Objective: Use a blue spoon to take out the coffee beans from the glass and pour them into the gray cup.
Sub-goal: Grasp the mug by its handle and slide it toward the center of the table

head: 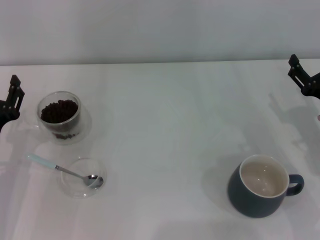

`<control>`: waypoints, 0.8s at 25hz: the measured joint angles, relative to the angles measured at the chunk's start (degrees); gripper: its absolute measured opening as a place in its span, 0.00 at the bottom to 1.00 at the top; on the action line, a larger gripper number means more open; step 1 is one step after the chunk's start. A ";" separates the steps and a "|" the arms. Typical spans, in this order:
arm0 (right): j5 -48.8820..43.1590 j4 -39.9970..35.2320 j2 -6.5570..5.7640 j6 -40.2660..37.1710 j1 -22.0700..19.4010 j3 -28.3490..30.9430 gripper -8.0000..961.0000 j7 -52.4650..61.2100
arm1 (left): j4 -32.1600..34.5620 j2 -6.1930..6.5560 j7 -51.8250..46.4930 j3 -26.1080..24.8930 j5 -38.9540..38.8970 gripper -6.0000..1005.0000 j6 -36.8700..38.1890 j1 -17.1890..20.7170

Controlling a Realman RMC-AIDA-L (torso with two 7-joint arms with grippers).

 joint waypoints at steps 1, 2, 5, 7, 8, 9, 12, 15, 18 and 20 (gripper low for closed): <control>-0.08 -0.02 0.00 0.00 -0.07 -0.02 0.91 0.01 | 0.00 0.01 0.01 0.00 0.00 0.65 0.00 -0.03; -0.17 -0.04 0.03 0.06 -0.15 -0.05 0.91 0.01 | 0.00 0.06 0.00 0.00 0.00 0.65 -0.01 -0.11; -0.17 0.17 0.07 0.24 -0.23 -0.06 0.91 0.05 | 0.00 0.08 0.00 0.10 0.25 0.65 -0.07 -0.20; -0.10 0.31 0.08 0.24 -0.25 -0.08 0.91 0.09 | 0.00 0.01 0.00 0.11 0.30 0.65 -0.09 -0.06; -0.10 0.31 0.08 0.19 -0.26 -0.08 0.91 0.09 | 0.00 -0.02 0.00 0.11 0.29 0.65 -0.13 0.12; -0.11 0.31 0.09 0.10 -0.26 -0.08 0.91 0.09 | -0.01 -0.02 0.00 0.10 0.25 0.65 -0.24 0.21; -0.17 0.33 0.09 -0.15 -0.22 -0.08 0.91 0.10 | -0.19 -0.02 0.00 0.05 0.09 0.65 -0.57 0.28; -0.19 0.49 0.08 -0.11 -0.21 -0.08 0.91 0.09 | -0.50 -0.02 0.00 0.03 0.07 0.65 -0.62 0.05; -0.20 0.88 0.04 0.12 -0.24 -0.08 0.91 0.07 | -0.60 -0.01 0.00 0.01 0.24 0.65 -0.62 -0.01; -0.26 1.11 0.01 0.10 -0.44 -0.14 0.91 0.07 | -0.69 -0.01 0.00 0.00 0.27 0.65 -0.62 0.04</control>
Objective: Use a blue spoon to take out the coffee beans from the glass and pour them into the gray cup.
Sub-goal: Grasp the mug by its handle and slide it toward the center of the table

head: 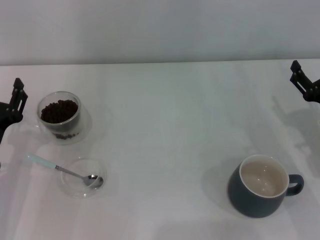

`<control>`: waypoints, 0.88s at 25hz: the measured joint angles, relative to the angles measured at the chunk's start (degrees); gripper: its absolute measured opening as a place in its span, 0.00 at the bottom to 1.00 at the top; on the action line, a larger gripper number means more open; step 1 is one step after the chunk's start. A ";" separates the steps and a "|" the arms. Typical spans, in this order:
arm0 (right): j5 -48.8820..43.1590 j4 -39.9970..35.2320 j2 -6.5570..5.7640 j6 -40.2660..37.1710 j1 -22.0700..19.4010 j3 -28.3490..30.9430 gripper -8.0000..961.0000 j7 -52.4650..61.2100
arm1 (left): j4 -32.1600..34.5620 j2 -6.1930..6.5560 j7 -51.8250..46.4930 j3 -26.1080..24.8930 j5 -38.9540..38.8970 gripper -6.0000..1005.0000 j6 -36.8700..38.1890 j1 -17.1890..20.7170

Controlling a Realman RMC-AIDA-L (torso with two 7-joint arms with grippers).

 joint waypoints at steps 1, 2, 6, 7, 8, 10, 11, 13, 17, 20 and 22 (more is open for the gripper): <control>-0.07 0.01 -0.01 -0.05 -0.20 -0.26 0.91 0.00 | -0.02 0.00 0.00 0.00 -0.01 0.65 0.00 0.06; -0.12 0.01 -0.04 -0.15 -0.41 -0.54 0.91 0.00 | -0.02 0.00 0.00 0.00 -0.04 0.65 0.00 0.19; -0.19 0.04 -0.18 -1.40 -1.96 -1.87 0.91 0.00 | -0.01 0.04 0.00 0.00 -0.11 0.65 0.02 0.77; -0.22 0.02 -0.23 -2.32 -2.54 -2.37 0.91 0.00 | -0.01 0.04 0.00 0.00 -0.11 0.65 0.02 0.77; -0.28 0.02 -0.30 -3.34 -3.18 -2.95 0.91 -0.01 | -0.01 0.04 0.00 0.00 -0.11 0.65 0.02 0.77; -0.54 0.02 -0.47 -5.84 -4.65 -3.97 0.90 -0.01 | 0.27 0.12 0.00 0.00 -0.11 0.65 0.37 1.96; -0.75 0.04 -0.55 -7.33 -5.57 -4.32 0.90 -0.01 | 0.33 0.14 0.00 0.03 -0.05 0.65 0.52 2.24; -1.56 0.06 -0.72 -11.13 -7.73 -4.48 0.90 0.25 | 0.44 0.29 0.00 0.41 0.19 0.65 0.72 3.00; -5.47 0.10 -2.10 -17.22 -11.93 -4.50 0.90 4.01 | 0.47 0.37 -0.01 1.12 0.47 0.65 0.73 3.41; -7.36 0.34 -3.53 -19.24 -14.28 -4.50 0.90 7.75 | 2.41 0.40 -2.47 6.62 1.19 0.65 2.61 5.55; -8.35 1.38 -4.20 -20.60 -15.34 -4.50 0.90 9.79 | 2.88 0.40 -2.97 7.89 1.21 0.65 3.51 6.19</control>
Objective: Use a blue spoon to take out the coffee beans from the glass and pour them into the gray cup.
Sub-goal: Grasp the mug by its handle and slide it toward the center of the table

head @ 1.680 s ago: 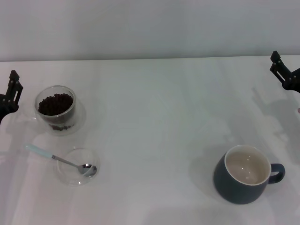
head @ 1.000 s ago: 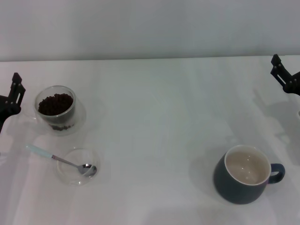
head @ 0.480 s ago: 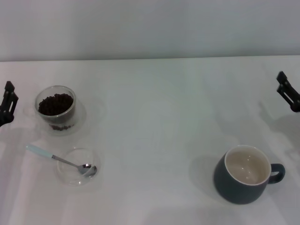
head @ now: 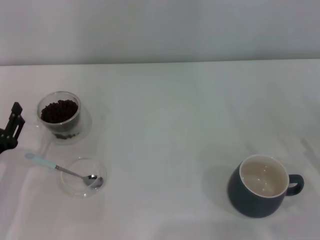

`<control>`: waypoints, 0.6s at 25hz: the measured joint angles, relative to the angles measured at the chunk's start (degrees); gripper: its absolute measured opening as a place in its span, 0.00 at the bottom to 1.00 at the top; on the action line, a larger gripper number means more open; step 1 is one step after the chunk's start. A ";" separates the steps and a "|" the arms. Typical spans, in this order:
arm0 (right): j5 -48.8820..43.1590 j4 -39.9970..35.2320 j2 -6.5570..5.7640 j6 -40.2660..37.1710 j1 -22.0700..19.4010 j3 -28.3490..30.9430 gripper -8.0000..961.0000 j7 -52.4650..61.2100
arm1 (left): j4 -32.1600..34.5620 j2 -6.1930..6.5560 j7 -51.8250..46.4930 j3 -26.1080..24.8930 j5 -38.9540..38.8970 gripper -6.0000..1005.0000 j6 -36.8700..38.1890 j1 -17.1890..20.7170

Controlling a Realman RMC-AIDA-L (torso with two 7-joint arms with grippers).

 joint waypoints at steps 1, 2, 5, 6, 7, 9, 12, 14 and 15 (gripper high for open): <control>-0.69 1.43 -0.24 -1.33 -0.30 0.00 0.90 1.18 | 0.20 0.00 -0.19 0.61 -0.03 0.65 0.66 0.49; -1.42 3.43 -0.36 -3.45 -0.45 -0.01 0.90 2.59 | 0.21 0.00 -0.22 0.65 -0.26 0.65 1.30 0.86; -3.14 10.33 -0.04 -9.48 -0.09 -0.04 0.90 5.49 | 0.87 0.06 -0.57 0.32 -1.20 0.65 3.04 2.23; -3.69 12.54 0.30 -11.49 0.10 -0.07 0.90 6.08 | 1.52 0.08 -0.99 0.23 -1.51 0.65 3.55 2.86; -4.09 14.91 0.67 -13.21 0.26 -0.09 0.90 6.48 | 2.04 0.09 -1.40 0.21 -1.67 0.65 3.81 3.22; -4.48 17.94 1.38 -15.01 0.33 -0.11 0.90 6.66 | 4.06 0.12 -3.42 0.27 -1.72 0.65 4.42 4.68; -4.57 20.89 2.30 -15.88 0.18 -0.11 0.90 6.67 | 7.25 0.27 -7.68 0.41 -1.73 0.65 4.43 6.59; -4.60 22.02 2.78 -15.96 0.01 -0.37 0.90 6.57 | 9.37 0.39 -10.39 0.40 -1.74 0.65 4.08 7.74; -4.61 22.20 2.98 -15.91 -0.03 -0.59 0.90 6.45 | 10.60 0.46 -11.73 0.39 -1.74 0.65 3.83 8.19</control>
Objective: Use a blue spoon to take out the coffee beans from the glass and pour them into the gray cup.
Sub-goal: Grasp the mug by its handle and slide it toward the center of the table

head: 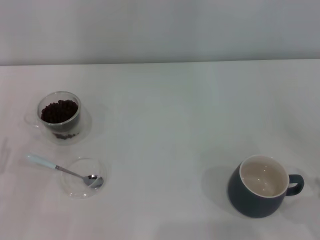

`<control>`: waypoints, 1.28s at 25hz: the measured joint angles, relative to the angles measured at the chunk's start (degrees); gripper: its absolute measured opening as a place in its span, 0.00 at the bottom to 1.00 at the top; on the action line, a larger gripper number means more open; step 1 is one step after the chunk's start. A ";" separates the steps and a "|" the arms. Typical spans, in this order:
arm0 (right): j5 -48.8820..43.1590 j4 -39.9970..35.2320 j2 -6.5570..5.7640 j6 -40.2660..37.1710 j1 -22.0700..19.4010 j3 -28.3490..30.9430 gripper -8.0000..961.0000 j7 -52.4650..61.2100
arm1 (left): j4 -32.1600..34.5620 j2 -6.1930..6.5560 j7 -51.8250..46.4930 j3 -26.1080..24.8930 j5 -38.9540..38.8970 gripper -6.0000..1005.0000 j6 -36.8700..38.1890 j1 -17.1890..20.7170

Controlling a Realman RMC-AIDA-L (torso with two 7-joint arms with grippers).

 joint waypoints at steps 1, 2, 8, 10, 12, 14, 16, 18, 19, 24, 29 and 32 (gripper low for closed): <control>-0.03 0.13 0.26 0.19 -0.03 -0.35 0.90 -0.13 | 2.11 0.11 -1.96 0.05 0.04 0.65 -0.67 0.69; -0.05 0.16 0.42 0.51 -0.03 -0.71 0.90 -0.21 | 3.04 0.15 -2.93 0.09 0.11 0.65 -0.93 0.98; -0.74 -1.33 0.81 3.54 0.40 -1.83 0.90 -0.24 | 13.03 1.13 -16.49 0.27 2.73 0.65 -6.18 2.38; -0.75 -2.19 0.82 4.40 0.44 -1.83 0.90 -0.12 | 15.82 1.98 -21.35 0.34 5.73 0.65 -7.95 2.07; -0.77 -2.71 0.83 4.77 0.48 -1.83 0.90 0.01 | 19.29 2.62 -27.09 0.38 10.27 0.65 -9.81 1.08; -0.78 -3.21 0.85 5.16 0.65 -1.83 0.90 0.06 | 21.76 2.62 -30.37 0.38 12.64 0.65 -10.91 0.42; -0.78 -3.97 0.85 6.15 1.05 -1.83 0.90 0.07 | 25.53 2.21 -34.49 0.37 14.89 0.65 -12.05 -0.04; -0.79 -4.64 0.86 7.61 1.55 -1.89 0.90 0.02 | 30.84 1.31 -40.18 0.38 18.08 0.65 -13.37 -0.54; -0.80 -4.95 0.86 8.43 1.81 -2.01 0.90 -0.05 | 34.74 0.84 -43.72 0.37 20.36 0.65 -14.22 -0.82; -0.94 -5.73 0.86 11.34 2.47 -3.19 0.90 -0.18 | 47.36 0.50 -58.87 0.30 28.73 0.65 -16.14 -2.08; -0.95 -4.92 0.70 10.57 1.94 -3.37 0.90 -0.20 | 52.53 1.27 -64.00 -0.01 30.63 0.65 -16.87 -2.91; -0.95 -4.14 0.63 10.08 1.42 -3.38 0.90 -0.15 | 53.18 1.29 -64.28 -0.09 30.69 0.65 -17.14 -3.09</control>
